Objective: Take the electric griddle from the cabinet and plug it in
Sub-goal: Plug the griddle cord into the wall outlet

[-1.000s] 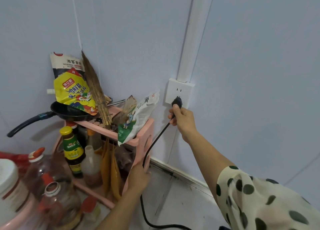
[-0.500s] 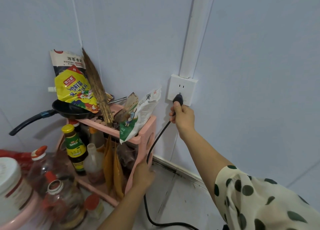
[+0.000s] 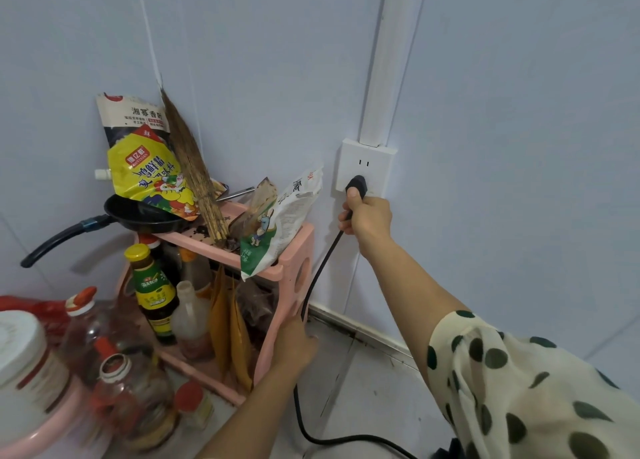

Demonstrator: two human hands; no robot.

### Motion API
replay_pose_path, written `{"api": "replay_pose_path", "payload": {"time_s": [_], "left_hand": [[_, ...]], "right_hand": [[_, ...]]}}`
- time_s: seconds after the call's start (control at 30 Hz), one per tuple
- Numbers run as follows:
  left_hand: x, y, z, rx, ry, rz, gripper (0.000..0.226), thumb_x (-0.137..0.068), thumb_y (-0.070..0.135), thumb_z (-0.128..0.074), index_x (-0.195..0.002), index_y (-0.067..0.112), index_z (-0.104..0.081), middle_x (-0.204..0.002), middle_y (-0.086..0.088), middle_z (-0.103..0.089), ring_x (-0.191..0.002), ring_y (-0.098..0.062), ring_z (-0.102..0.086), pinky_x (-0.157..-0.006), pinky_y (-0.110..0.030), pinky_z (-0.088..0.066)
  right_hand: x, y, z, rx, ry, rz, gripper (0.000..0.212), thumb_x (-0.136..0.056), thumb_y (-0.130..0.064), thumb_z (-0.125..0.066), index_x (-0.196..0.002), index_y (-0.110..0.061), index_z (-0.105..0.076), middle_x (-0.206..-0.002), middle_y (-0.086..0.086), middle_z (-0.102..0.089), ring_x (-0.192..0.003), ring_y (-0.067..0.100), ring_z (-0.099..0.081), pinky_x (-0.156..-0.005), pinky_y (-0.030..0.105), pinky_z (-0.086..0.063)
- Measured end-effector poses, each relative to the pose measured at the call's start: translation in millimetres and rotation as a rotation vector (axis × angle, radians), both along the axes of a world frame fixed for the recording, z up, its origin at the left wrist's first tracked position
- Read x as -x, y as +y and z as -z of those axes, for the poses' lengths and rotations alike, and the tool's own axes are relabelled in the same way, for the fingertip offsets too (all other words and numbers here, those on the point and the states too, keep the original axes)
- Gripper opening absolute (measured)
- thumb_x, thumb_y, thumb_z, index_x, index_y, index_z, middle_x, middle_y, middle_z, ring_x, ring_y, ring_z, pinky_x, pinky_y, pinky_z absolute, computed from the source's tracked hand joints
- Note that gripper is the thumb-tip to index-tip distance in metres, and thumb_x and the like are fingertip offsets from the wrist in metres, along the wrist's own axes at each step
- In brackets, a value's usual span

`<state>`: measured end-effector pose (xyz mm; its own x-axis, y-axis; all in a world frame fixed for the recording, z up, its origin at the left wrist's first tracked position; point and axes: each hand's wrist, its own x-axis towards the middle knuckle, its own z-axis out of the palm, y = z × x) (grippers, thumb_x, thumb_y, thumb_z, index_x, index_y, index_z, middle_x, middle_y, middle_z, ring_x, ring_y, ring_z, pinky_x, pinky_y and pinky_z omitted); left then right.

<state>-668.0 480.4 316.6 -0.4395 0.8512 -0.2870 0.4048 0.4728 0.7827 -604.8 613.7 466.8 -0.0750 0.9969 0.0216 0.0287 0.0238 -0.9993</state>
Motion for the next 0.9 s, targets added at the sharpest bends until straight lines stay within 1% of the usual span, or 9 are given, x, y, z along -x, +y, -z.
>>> {"api": "replay_pose_path", "payload": {"time_s": [0.1,0.37,0.43,0.57,0.63,0.7,0.77,0.83,0.9], "left_hand": [[0.3,0.7,-2.0,0.010,0.004,0.002,0.046,-0.093,0.006,-0.052,-0.137,0.000,-0.043,-0.127,-0.017,-0.056,-0.114,-0.028,-0.058,-0.085,-0.023,-0.046],[-0.7,0.5,-5.2,0.016,0.005,0.003,0.053,-0.093,0.008,-0.053,-0.144,0.005,-0.036,-0.127,-0.014,-0.056,-0.115,-0.026,-0.057,-0.085,-0.021,-0.044],[-0.8,-0.3,-5.8,0.012,0.003,0.002,0.055,-0.093,0.009,-0.053,-0.144,0.006,-0.035,-0.125,-0.012,-0.055,-0.113,-0.025,-0.057,-0.084,-0.021,-0.046],[-0.2,-3.4,-9.6,0.002,0.017,0.011,0.054,-0.093,0.008,-0.051,-0.145,0.005,-0.034,-0.128,-0.014,-0.055,-0.116,-0.026,-0.056,-0.088,-0.024,-0.047],[0.2,-5.0,-10.8,0.004,0.014,0.011,0.054,-0.093,0.006,-0.049,-0.145,0.004,-0.034,-0.129,-0.015,-0.054,-0.117,-0.027,-0.056,-0.088,-0.024,-0.046],[-0.5,-7.0,-12.2,0.004,0.011,0.010,0.055,-0.093,0.006,-0.048,-0.146,0.003,-0.032,-0.131,-0.016,-0.054,-0.118,-0.029,-0.055,-0.092,-0.027,-0.047],[-2.5,-8.8,-14.8,-0.001,0.006,0.018,0.058,-0.093,0.006,-0.049,-0.147,0.004,-0.030,-0.132,-0.017,-0.053,-0.119,-0.030,-0.055,-0.096,-0.031,-0.047],[-4.4,-10.1,-18.2,-0.004,0.003,0.016,0.060,-0.093,0.005,-0.049,-0.149,0.004,-0.027,-0.138,-0.017,-0.049,-0.125,-0.030,-0.051,-0.101,-0.031,-0.045],[-5.5,-10.9,-20.3,-0.037,0.017,0.017,0.066,-0.093,0.004,-0.049,-0.152,0.007,-0.019,-0.148,-0.012,-0.040,-0.136,-0.028,-0.041,-0.110,-0.030,-0.036]], "right_hand": [[-4.5,0.9,-3.0,0.044,0.027,-0.031,0.032,-0.095,-0.027,-0.056,-0.081,0.002,-0.060,-0.069,0.017,-0.056,-0.045,0.024,-0.051,-0.039,0.021,-0.048],[0.0,2.8,-6.0,0.121,0.065,0.047,0.034,-0.090,-0.028,-0.063,-0.070,-0.001,-0.056,-0.068,0.017,-0.059,-0.047,0.029,-0.060,-0.055,0.035,-0.057],[0.8,2.8,-8.5,0.143,0.084,0.059,0.030,-0.090,-0.026,-0.064,-0.074,-0.002,-0.056,-0.068,0.016,-0.058,-0.045,0.029,-0.060,-0.056,0.038,-0.058],[3.0,1.3,-10.4,0.147,0.069,0.071,0.025,-0.091,-0.027,-0.061,-0.086,-0.003,-0.057,-0.076,0.019,-0.059,-0.046,0.030,-0.060,-0.054,0.037,-0.058],[2.6,1.0,-10.1,0.149,0.048,0.063,0.026,-0.091,-0.029,-0.061,-0.084,-0.004,-0.056,-0.078,0.020,-0.060,-0.048,0.031,-0.060,-0.054,0.036,-0.058],[0.8,0.5,-11.0,0.159,0.012,0.041,0.030,-0.090,-0.033,-0.061,-0.081,-0.005,-0.054,-0.082,0.020,-0.061,-0.050,0.031,-0.061,-0.058,0.038,-0.060],[-3.7,-0.5,-13.1,0.167,-0.037,0.025,0.037,-0.087,-0.038,-0.064,-0.082,-0.002,-0.057,-0.089,0.021,-0.063,-0.051,0.031,-0.063,-0.060,0.041,-0.061],[-9.6,-2.1,-16.1,0.177,-0.082,0.009,0.047,-0.086,-0.039,-0.065,-0.097,0.007,-0.062,-0.093,0.022,-0.065,-0.057,0.032,-0.064,-0.057,0.038,-0.061],[-16.7,-5.9,-19.5,0.168,-0.130,-0.003,0.048,-0.090,-0.036,-0.061,-0.106,0.009,-0.061,-0.087,0.021,-0.065,-0.062,0.032,-0.064,-0.056,0.035,-0.060]]}}
